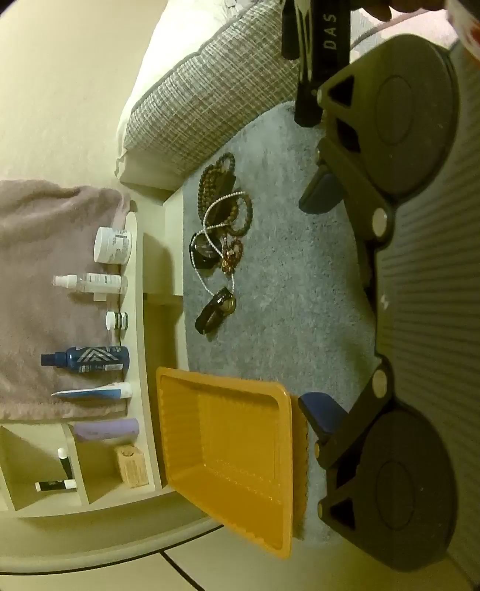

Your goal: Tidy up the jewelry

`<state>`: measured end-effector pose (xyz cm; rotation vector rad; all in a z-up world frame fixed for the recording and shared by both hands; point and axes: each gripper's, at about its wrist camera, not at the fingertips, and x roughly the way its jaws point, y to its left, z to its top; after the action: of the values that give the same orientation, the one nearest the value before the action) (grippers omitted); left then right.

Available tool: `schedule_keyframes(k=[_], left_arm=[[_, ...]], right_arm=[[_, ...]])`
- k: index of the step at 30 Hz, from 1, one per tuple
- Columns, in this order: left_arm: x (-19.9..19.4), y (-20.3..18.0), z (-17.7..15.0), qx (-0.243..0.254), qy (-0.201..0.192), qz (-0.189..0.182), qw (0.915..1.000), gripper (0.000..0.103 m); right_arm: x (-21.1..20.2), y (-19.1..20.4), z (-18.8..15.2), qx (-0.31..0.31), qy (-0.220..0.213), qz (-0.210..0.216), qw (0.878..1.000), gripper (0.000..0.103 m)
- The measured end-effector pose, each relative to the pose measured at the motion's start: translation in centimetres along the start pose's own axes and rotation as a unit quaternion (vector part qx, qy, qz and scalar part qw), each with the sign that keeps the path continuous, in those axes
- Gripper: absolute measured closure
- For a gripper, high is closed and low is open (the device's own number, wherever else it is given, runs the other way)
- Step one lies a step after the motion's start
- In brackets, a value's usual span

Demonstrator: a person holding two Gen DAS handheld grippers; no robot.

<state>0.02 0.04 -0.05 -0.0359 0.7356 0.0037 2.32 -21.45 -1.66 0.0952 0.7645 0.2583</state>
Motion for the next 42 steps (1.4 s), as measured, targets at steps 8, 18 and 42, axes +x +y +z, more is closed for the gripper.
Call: schedule_keyframes(k=[8, 18, 42], left_arm=[[0.24, -0.24, 0.39, -0.001, 0.007, -0.005, 1.0000, 0.001], [-0.06, -0.10, 0.03, 0.002, -0.003, -0.010, 0.9999, 0.002], [0.06, -0.10, 0.08, 0.001, -0.002, -0.011, 0.9999, 0.002]], right_arm=[[-0.10, -0.01, -0.07, 0.005, -0.003, 0.000, 1.000, 0.000], [-0.01, -0.08, 0.04, 0.006, -0.001, 0.003, 1.000, 0.000], [0.04, -0.03, 0.21, 0.002, -0.003, 0.003, 1.000, 0.000]])
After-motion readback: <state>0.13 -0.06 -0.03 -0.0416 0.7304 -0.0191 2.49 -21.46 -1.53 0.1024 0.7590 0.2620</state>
